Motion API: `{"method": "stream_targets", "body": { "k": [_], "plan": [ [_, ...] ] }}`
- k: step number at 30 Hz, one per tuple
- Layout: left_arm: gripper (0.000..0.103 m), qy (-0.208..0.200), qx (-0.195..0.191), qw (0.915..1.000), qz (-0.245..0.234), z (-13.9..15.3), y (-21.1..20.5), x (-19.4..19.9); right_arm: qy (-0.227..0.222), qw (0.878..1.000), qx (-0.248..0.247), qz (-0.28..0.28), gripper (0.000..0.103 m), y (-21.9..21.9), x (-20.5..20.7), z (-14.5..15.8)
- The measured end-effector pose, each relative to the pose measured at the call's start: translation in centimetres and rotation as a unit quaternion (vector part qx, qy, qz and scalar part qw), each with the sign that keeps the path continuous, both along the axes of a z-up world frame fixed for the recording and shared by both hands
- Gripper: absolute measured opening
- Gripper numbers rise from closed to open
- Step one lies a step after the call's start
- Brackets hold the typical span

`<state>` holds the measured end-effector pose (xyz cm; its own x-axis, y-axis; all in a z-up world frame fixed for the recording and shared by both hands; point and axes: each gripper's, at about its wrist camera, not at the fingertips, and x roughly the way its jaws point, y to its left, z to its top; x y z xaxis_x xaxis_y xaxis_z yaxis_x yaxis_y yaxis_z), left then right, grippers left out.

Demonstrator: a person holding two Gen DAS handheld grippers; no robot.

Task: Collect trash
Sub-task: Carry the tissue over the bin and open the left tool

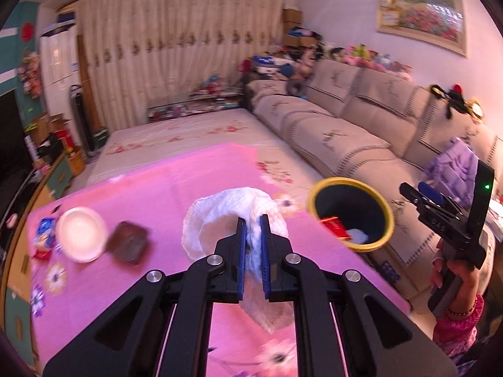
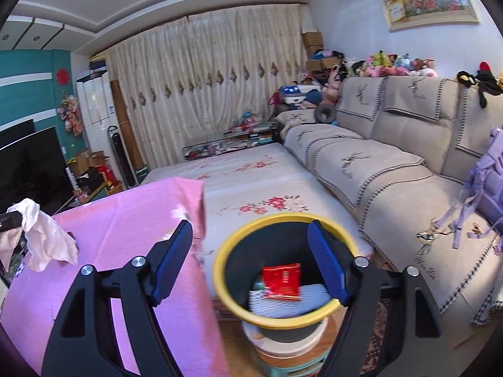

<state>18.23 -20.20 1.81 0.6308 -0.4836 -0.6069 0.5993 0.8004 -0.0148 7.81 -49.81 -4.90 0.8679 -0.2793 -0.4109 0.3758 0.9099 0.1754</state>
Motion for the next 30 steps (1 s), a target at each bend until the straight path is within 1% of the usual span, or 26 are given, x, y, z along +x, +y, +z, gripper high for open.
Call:
{"method": "stream_targets", "body": {
  "k": [4,9,14,17,19,20,21,22,23,26,28,30],
  "plan": [
    [0.009,0.008,0.01,0.998,-0.062,-0.7,-7.2,0.1,0.009,0.999,0.001,-0.032,0.072,-2.7,-1.8,-0.8],
    [0.009,0.021,0.026,0.9931,-0.112,-2.2,-15.6,1.3,0.015,0.997,0.017,-0.067,0.072,-6.3,-3.8,-2.1],
    [0.009,0.046,0.042,0.9875,-0.145,-4.6,-22.9,3.6,0.021,0.995,0.028,-0.096,0.072,-9.3,-5.4,-3.3],
    [0.009,0.064,0.053,0.9844,-0.155,-6.3,-27.1,4.8,0.025,0.993,0.034,-0.108,0.072,-10.8,-6.0,-3.7],
    [0.01,0.074,0.061,0.9827,-0.158,-7.8,-29.2,5.4,0.027,0.992,0.039,-0.114,0.072,-11.6,-6.3,-4.1],
    [0.014,0.083,0.068,0.9818,-0.157,-8.6,-30.3,5.8,0.029,0.992,0.041,-0.116,0.072,-11.9,-6.3,-4.4],
    [0.032,0.096,0.075,0.9806,-0.153,-9.5,-31.3,6.3,0.032,0.992,0.043,-0.117,0.072,-12.2,-6.3,-4.6],
    [0.047,0.108,0.082,0.9797,-0.148,-10.6,-31.9,6.7,0.035,0.991,0.044,-0.118,0.072,-12.4,-6.4,-4.8],
    [0.069,0.121,0.089,0.9791,-0.138,-11.4,-32.5,7.2,0.038,0.991,0.046,-0.118,0.072,-12.6,-6.4,-5.0],
    [0.07,0.138,0.092,0.9779,-0.127,-13.1,-32.1,7.9,0.041,0.991,0.048,-0.116,0.072,-12.5,-6.1,-5.1],
    [0.07,0.132,0.085,0.9804,-0.119,-13.1,-30.7,7.8,0.043,0.991,0.048,-0.113,0.072,-12.4,-5.9,-5.2],
    [0.07,0.117,0.073,0.9841,-0.112,-12.3,-28.9,7.5,0.042,0.992,0.05,-0.11,0.072,-12.4,-5.7,-5.1]
  ]
}}
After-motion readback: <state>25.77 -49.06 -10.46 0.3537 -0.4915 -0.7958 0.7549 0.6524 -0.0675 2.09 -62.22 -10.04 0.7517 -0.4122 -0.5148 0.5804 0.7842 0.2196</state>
